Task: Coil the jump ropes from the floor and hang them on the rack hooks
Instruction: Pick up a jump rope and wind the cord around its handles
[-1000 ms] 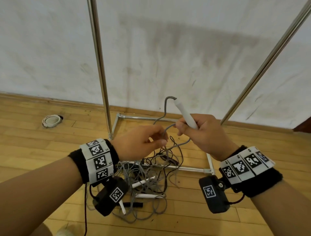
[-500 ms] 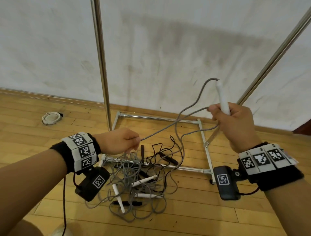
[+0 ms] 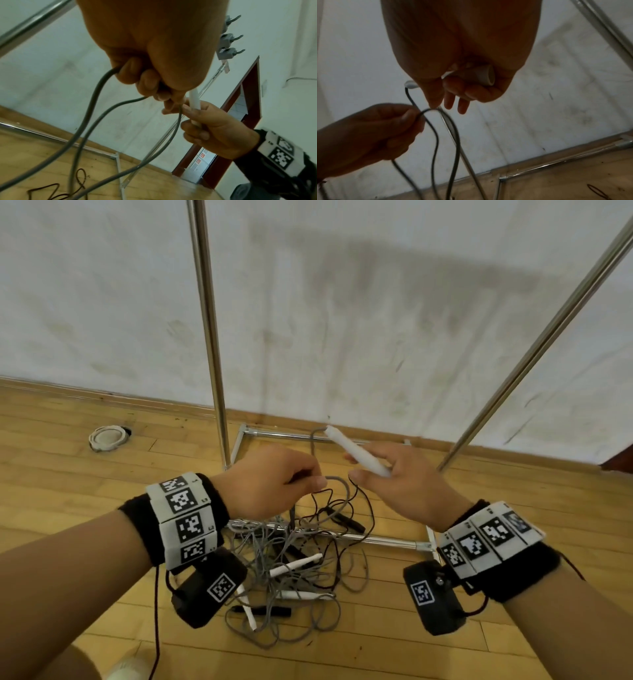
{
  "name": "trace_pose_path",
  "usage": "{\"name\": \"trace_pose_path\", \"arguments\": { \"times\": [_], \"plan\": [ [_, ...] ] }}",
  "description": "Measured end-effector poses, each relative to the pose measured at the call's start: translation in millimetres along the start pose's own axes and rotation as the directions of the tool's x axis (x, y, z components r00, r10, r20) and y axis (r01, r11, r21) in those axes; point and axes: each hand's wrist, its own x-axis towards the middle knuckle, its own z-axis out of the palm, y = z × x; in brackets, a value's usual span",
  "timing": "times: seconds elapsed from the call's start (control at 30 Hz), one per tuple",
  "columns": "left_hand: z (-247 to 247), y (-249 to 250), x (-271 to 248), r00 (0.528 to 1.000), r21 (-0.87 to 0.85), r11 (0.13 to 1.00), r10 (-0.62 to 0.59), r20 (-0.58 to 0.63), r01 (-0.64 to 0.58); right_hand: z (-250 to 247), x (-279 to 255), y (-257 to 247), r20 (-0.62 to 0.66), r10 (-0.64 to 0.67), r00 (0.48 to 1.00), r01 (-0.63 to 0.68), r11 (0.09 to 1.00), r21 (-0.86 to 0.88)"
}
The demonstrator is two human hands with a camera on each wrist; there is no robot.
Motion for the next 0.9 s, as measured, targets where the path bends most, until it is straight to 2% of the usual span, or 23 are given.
{"name": "trace_pose_path", "arguments": {
  "times": [0.1,0.17,0.33,0.53,0.67,0.8,0.9],
  "plan": [
    [-2,10,3,0.994,-0.1,0.995,0.008,-0.106,-0.018,11,0,-8,0.05,0.003,0.999,-0.007,0.995,0.095],
    [-5,12,3,0.992,-0.172,0.985,-0.016,-0.124,-0.006,14,0,-12,0.027,-0.015,1.0,0.011,0.99,0.142],
    [-1,-4,2,0.995,-0.133,0.988,-0.064,0.079,0.074,7,2,-14,-0.082,-0.02,0.996,0.039,0.972,0.23],
    [-3,-37,-7,0.956,-0.072,0.983,-0.143,0.256,0.166,-15,4,-10,-0.213,0.057,0.975,0.022,0.936,0.352],
    [-6,-46,-11,0.945,-0.14,0.962,-0.189,0.267,0.233,-29,3,-5,-0.275,0.099,0.956,0.007,0.933,0.361],
    [-10,-50,-14,0.94,-0.125,0.965,-0.19,0.282,0.233,-40,3,-1,-0.358,0.109,0.927,0.031,0.932,0.362],
    [-13,-50,-15,0.954,-0.164,0.955,-0.209,0.213,0.246,-43,3,5,-0.351,0.132,0.927,0.003,0.933,0.359]
  ]
}}
